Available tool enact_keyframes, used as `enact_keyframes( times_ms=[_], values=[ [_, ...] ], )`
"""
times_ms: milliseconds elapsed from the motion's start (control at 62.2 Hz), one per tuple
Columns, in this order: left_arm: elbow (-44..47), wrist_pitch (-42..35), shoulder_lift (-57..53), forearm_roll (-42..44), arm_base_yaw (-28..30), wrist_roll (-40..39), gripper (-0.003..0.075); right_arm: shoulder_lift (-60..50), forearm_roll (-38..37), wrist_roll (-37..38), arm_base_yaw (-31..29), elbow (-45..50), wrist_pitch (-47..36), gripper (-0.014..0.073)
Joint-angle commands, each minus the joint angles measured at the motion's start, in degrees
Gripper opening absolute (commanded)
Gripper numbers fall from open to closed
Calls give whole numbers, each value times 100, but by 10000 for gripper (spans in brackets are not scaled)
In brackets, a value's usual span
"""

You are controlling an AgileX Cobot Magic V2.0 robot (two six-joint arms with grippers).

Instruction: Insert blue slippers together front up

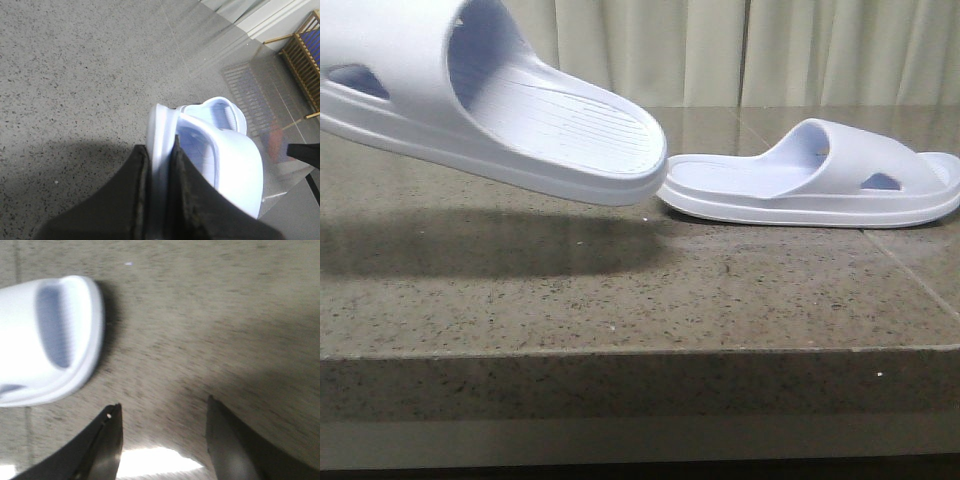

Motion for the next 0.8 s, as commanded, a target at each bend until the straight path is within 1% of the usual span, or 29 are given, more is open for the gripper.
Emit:
enact_keyframes(
  times_ms=[0,96,177,241,305,562,787],
  values=[
    [-145,109,-133,-500,-37,-8,-20,344,1330,-996,-173,-336,95,402],
    [-145,109,-133,-500,-37,-8,-20,834,2378,-1886,-213,-441,360,402],
    [-145,109,-133,-500,-37,-8,-20,1188,2888,-2293,-213,-508,460,402],
    [-145,109,-133,-500,-37,-8,-20,1433,3143,-2448,-213,-576,519,402],
    [-145,109,-133,-500,-37,-8,-20,1671,3248,-2540,-213,-667,519,402],
    [-145,109,-133,-500,-37,-8,-20,2402,3263,-2691,-169,-1018,533,402],
    [-145,109,-133,-500,-37,-8,-20,2815,3287,-2795,180,-1133,597,402]
  ],
)
